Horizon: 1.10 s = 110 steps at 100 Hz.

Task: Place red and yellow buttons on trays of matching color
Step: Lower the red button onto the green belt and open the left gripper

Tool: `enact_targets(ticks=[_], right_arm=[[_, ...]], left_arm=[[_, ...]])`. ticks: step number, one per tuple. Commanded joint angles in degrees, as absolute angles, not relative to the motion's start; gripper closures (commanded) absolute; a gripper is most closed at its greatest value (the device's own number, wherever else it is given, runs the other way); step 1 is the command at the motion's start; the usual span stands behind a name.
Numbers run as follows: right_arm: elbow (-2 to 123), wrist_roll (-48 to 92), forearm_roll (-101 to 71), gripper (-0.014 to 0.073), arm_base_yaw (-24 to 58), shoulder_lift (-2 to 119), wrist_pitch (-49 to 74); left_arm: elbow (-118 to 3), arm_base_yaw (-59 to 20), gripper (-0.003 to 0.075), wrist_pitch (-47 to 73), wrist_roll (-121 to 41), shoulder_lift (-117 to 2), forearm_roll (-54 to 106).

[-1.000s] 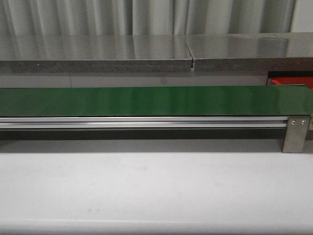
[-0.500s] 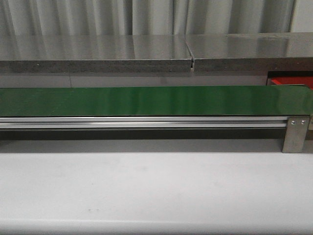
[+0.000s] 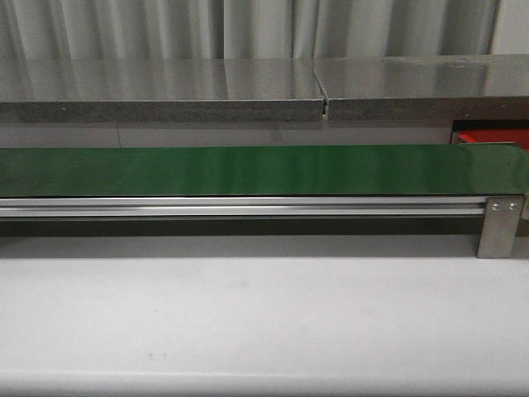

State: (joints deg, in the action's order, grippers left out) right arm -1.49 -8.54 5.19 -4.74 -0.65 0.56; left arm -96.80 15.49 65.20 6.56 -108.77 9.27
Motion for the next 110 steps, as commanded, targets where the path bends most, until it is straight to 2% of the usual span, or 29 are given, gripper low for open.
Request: enact_targets(ticks=[1,11,31,39,75,110], right_arm=[[-0.23,-8.28,5.68,0.0668,-4.84,-1.6,-3.76],[-0.23,-8.28,5.68,0.0668,-4.84,-1.6,-3.76],[-0.23,-8.28,5.68,0.0668,-4.84,-1.6,-3.76],[-0.23,-8.28,5.68,0.0668,-4.84,-1.6,-3.76],[-0.23,-8.28,5.68,0.0668,-4.84,-1.6,-3.76],[-0.23,-8.28,5.68,0.0668,-4.84,-1.6,-3.76]], left_arm=[[-98.86,15.06,0.0521,63.94,6.68,-106.61,10.75],[-98.86,15.06,0.0485,64.09,6.68,-107.34,10.75],[-99.08,15.06,0.0222,63.24,6.68,-107.38,10.88],[-99.08,15.06,0.0162,63.07,6.68,-107.26,11.94],[-101.97,14.79,0.0165,61.37,6.42,-104.4,13.16],[-101.98,21.05,0.0168,65.54,6.64,-103.56,12.19]])
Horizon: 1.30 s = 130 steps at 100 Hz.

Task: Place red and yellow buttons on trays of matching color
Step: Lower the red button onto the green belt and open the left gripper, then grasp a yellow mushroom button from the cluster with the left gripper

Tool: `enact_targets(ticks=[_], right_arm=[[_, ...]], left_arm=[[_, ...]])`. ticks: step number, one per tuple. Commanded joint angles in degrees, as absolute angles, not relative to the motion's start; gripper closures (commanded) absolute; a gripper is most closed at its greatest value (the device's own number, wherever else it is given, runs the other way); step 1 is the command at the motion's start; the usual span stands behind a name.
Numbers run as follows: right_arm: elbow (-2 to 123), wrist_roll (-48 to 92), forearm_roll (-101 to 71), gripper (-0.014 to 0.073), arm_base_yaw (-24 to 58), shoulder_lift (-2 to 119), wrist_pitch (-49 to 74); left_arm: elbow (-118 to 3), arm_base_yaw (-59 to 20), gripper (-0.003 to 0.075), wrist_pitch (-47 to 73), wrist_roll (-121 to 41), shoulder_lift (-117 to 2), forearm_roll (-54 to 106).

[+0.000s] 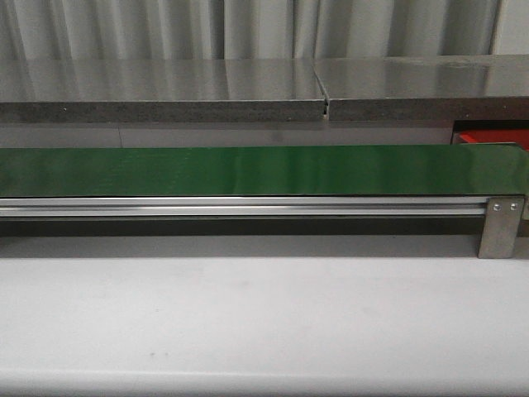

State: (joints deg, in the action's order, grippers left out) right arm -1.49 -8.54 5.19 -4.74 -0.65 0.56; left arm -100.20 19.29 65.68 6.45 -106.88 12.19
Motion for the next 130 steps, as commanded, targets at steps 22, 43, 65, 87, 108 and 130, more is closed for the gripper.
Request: enact_targets(ticks=[22,43,65,87,108,130], right_arm=[[-0.23,-8.28,5.68,0.0668,-4.84,-1.6,-3.76],[-0.23,-8.28,5.68,0.0668,-4.84,-1.6,-3.76],[-0.23,-8.28,5.68,0.0668,-4.84,-1.6,-3.76],[-0.23,-8.28,5.68,0.0668,-4.84,-1.6,-3.76],[-0.23,-8.28,5.68,0.0668,-4.84,-1.6,-3.76],[-0.23,-8.28,5.68,0.0668,-4.84,-1.6,-3.76]], left_arm=[[-100.07,25.81,0.0224,68.01,9.67,-103.56,10.8],[-96.48,27.29,0.0272,67.31,13.35,-103.56,10.25],[-94.85,27.29,0.0272,66.06,17.78,-104.99,8.41],[-94.74,27.29,0.0271,66.45,18.69,-108.58,10.92],[-94.74,27.18,0.0272,64.36,18.79,-110.89,10.72],[-94.74,27.18,0.0272,62.91,18.79,-113.36,10.69]])
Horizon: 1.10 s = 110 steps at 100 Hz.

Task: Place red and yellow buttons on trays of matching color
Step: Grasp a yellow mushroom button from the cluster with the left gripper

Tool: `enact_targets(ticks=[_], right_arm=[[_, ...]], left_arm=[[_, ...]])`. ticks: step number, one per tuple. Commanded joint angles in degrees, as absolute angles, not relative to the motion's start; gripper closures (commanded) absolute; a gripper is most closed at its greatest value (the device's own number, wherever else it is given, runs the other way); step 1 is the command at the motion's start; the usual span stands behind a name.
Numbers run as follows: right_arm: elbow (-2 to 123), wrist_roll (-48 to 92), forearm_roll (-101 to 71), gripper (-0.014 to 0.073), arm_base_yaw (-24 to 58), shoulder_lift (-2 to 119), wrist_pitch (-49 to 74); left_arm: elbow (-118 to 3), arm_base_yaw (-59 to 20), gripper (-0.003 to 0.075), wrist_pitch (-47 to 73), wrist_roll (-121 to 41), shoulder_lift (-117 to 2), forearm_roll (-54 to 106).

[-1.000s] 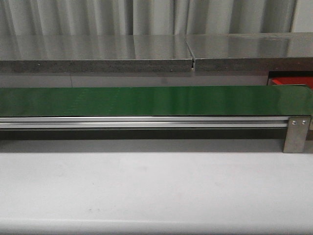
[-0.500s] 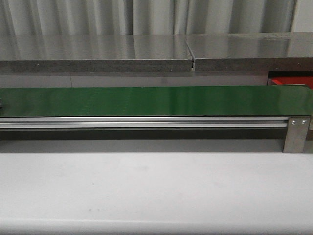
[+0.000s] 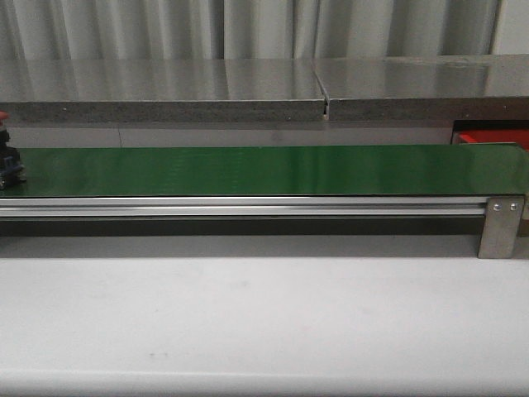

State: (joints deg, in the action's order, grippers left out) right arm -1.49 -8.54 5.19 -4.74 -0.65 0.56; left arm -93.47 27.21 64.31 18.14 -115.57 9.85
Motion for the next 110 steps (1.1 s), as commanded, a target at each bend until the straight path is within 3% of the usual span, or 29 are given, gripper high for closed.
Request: enact_targets(ticks=[1,39,56,80,110], right_arm=[[-0.23,-8.28,5.68,0.0668,-4.84,-1.6,-3.76],[-0.23,-8.28,5.68,0.0668,-4.84,-1.6,-3.76],[-0.23,-8.28,5.68,0.0668,-4.84,-1.6,-3.76],[-0.23,-8.28,5.68,0.0668,-4.84,-1.6,-3.76],[-0.23,-8.28,5.68,0.0668,-4.84,-1.6,-3.76]], left_arm=[[-94.74,27.18,0.0272,62.88,18.79,-113.5,10.69],[-94.74,27.18,0.0276,58.89,19.99,-115.5,10.45],[-94.74,27.26,0.0338,57.98,20.1,-115.59,10.45],[-94.74,27.26,0.0491,57.77,20.1,-115.59,10.45],[-94.74,27.26,0.051,58.52,20.1,-111.73,10.29]])
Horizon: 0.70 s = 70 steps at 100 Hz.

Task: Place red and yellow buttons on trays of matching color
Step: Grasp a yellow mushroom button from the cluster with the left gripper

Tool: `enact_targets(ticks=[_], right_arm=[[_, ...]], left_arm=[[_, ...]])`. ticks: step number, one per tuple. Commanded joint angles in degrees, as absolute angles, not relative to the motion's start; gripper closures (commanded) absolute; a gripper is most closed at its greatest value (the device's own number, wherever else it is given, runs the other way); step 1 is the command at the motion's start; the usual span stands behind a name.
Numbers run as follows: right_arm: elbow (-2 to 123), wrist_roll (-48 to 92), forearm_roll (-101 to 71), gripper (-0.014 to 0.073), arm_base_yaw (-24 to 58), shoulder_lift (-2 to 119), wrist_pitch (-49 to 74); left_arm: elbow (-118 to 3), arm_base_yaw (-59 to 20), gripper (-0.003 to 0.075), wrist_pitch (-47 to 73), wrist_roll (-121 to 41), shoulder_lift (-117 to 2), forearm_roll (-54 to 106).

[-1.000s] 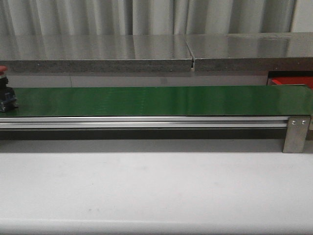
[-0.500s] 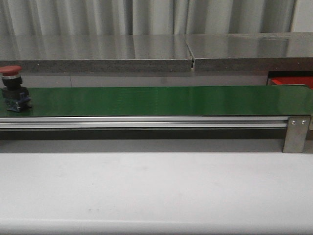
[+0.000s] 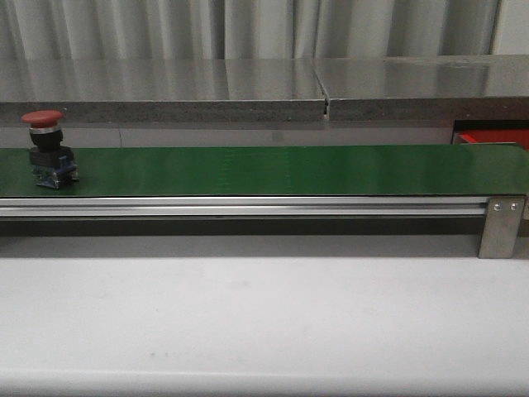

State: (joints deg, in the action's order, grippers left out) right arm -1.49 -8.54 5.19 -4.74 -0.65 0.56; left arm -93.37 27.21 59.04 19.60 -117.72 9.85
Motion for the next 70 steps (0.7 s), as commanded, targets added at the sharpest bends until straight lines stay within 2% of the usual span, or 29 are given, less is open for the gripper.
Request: enact_targets(ticks=[1,34,57,70], right_arm=[[-0.23,-8.28,5.68,0.0668,-4.84,-1.6,-3.76],[-0.23,-8.28,5.68,0.0668,-4.84,-1.6,-3.76],[-0.23,-8.28,5.68,0.0668,-4.84,-1.6,-3.76],[-0.23,-8.28,5.68,0.0668,-4.84,-1.6,-3.76]], left_arm=[[-94.74,27.26,0.051,58.52,20.1,-111.29,9.99],[-94.86,27.26,0.051,58.96,18.65,-101.71,7.28],[-94.86,27.03,0.051,60.34,12.59,-100.67,16.01],[-94.86,25.53,0.051,60.23,12.59,-100.96,15.88]])
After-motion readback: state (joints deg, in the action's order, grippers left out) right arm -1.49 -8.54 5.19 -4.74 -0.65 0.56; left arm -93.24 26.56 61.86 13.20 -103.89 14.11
